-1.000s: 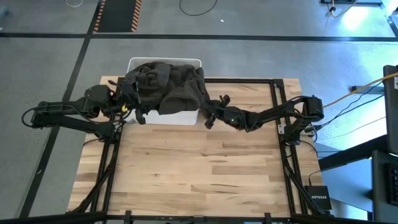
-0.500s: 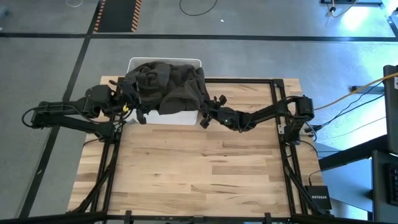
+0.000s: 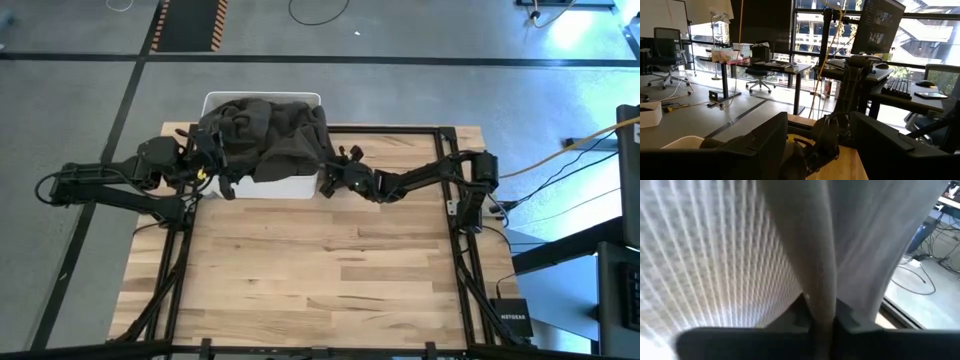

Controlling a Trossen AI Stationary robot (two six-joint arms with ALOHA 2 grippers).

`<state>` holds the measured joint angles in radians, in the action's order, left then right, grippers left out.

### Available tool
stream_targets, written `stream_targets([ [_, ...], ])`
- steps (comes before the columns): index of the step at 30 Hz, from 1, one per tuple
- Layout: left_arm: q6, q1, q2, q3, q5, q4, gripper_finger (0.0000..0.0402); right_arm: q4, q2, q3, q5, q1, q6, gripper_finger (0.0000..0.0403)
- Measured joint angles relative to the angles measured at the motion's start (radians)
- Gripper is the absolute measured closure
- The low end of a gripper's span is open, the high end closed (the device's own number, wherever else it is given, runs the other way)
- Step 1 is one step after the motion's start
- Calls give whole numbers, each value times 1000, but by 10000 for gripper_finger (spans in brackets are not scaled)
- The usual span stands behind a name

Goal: Sort clothes
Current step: Put the black shirt into the bin

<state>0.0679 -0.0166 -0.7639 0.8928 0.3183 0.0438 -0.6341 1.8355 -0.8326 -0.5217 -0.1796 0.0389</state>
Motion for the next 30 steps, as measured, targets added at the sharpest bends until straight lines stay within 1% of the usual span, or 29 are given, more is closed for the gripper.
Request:
stream_targets([
  [1, 1, 0, 0, 0, 0, 1, 190, 10, 0, 0, -1, -1, 6, 385],
  [2, 2, 0, 0, 0, 0, 1, 190, 11, 0, 0, -7, -6, 20, 388],
  [5, 3, 0, 0, 0, 0, 3, 190, 14, -6, 0, -58, -4, 44, 374],
  [7, 5, 0, 0, 0, 0, 7, 190, 20, -21, 1, -83, -3, 72, 375],
  [11, 7, 0, 0, 0, 0, 6, 190, 54, -84, 1, -98, -4, 129, 394],
  [15, 9, 0, 0, 0, 0, 6, 190, 76, -167, 1, -150, -4, 181, 385],
  [17, 11, 0, 0, 0, 0, 6, 190, 86, -213, 1, -168, -4, 216, 387],
  [21, 11, 0, 0, 0, 0, 6, 190, 101, -301, 1, -168, -4, 262, 396],
  [25, 11, 0, 0, 0, 0, 5, 190, 104, -356, -17, -163, -4, 284, 389],
  [30, 11, 0, 0, 0, 0, 4, 190, 115, -367, -116, -47, -4, 284, 395],
])
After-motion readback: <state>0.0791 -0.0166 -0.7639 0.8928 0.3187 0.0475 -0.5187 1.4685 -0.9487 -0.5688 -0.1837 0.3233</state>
